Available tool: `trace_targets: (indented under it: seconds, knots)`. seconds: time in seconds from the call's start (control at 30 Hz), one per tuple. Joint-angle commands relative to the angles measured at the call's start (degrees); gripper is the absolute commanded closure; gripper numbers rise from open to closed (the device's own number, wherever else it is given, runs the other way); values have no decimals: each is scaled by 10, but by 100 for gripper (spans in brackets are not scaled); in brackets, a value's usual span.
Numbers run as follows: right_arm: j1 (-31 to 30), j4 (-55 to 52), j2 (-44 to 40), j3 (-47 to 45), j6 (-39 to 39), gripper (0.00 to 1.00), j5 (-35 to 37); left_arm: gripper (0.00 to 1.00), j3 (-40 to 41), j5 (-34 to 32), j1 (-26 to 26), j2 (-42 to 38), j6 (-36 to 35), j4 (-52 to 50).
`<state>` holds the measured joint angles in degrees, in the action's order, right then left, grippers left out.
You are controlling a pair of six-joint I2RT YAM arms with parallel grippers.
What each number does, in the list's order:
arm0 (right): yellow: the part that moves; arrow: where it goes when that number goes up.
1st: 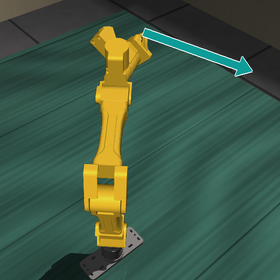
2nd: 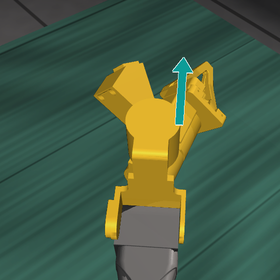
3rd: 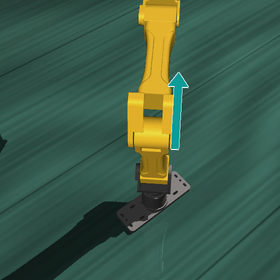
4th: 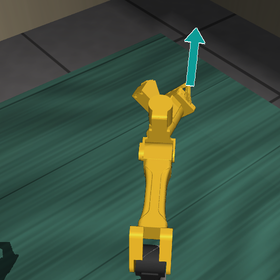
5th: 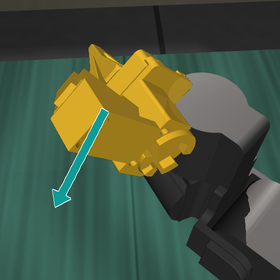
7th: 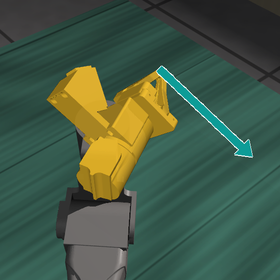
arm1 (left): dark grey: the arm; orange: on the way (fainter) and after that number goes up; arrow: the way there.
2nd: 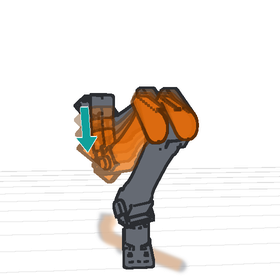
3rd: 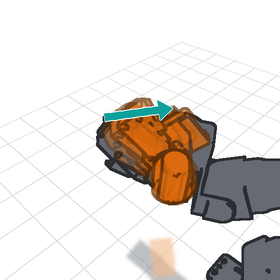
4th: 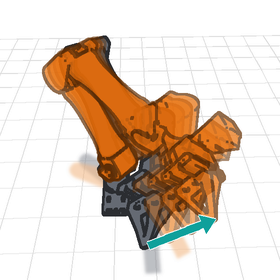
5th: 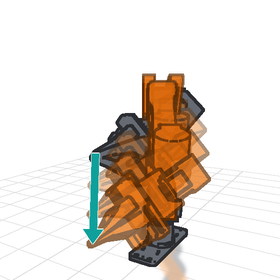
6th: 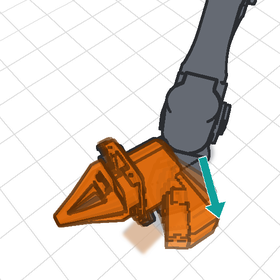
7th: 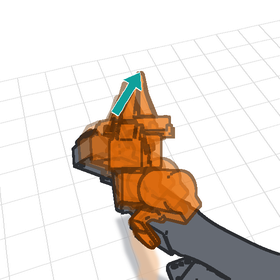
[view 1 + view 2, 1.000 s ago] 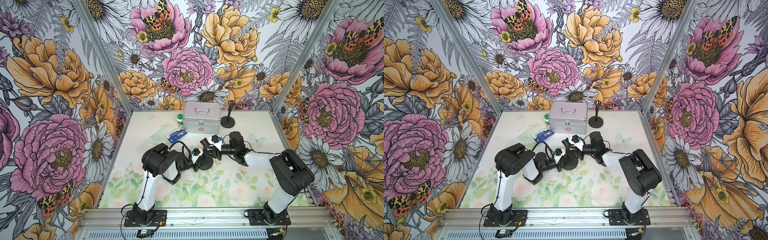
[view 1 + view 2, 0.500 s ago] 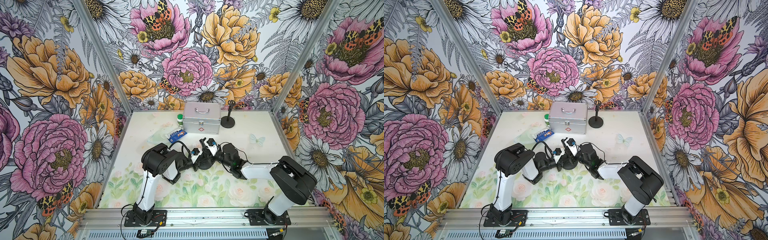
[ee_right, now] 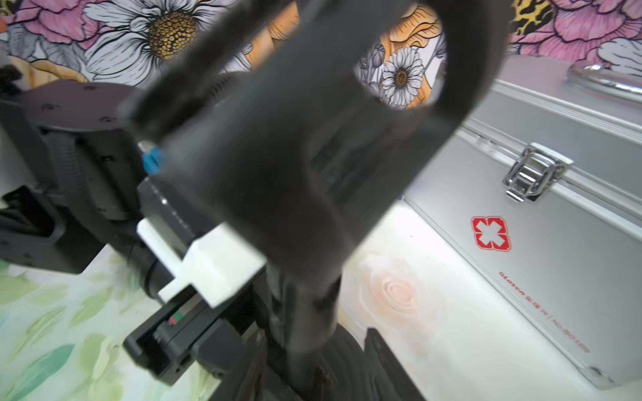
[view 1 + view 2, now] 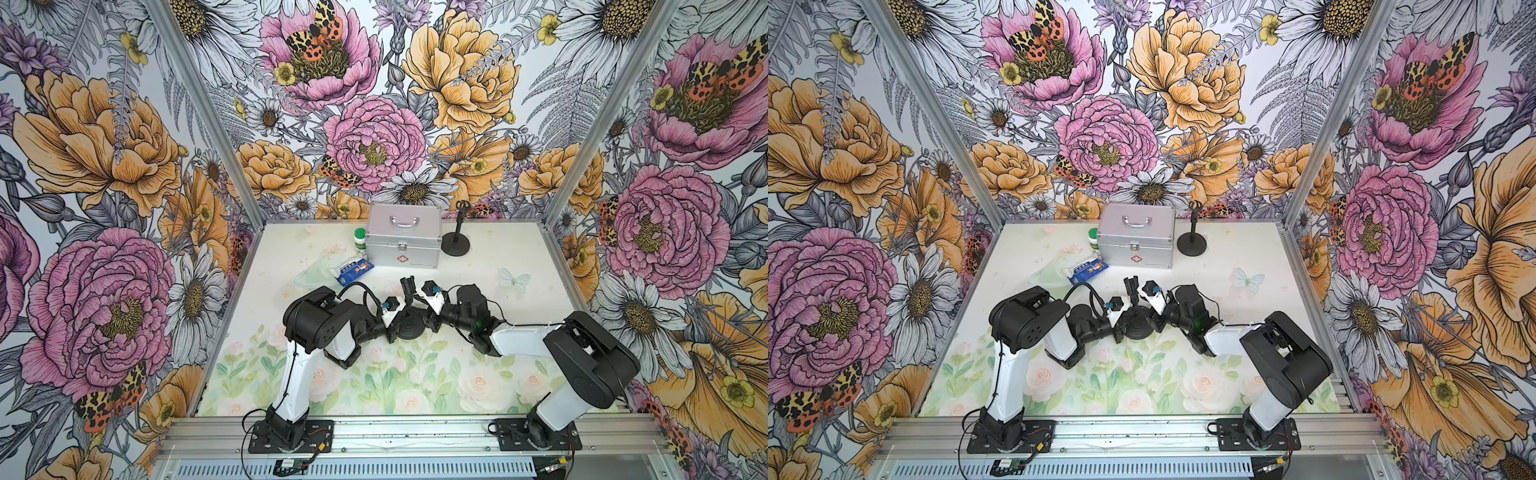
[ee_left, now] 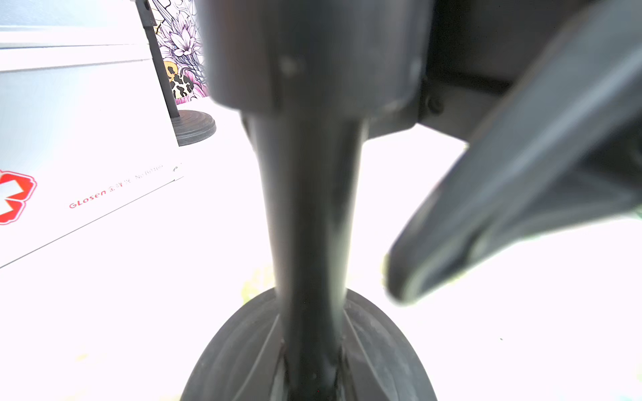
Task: Assemble a microphone stand
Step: Screw the microphone stand pole into the microphone stand base.
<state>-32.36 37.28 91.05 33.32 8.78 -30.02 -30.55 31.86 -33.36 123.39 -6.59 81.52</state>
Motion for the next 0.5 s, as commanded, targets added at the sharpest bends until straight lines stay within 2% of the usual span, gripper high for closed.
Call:
trace_targets:
  seconds: [0.0,0.2,0.47]
  knots:
    - [13,-98,-22,28,104,53,-159,77,-1,-1,0,6,-12,-6]
    - [47,-135,10,86,130,53,-197,78,-7,9,-2,12,-8,-6]
    - [63,-215,55,162,162,54,-238,78,-3,15,-4,4,-8,-6]
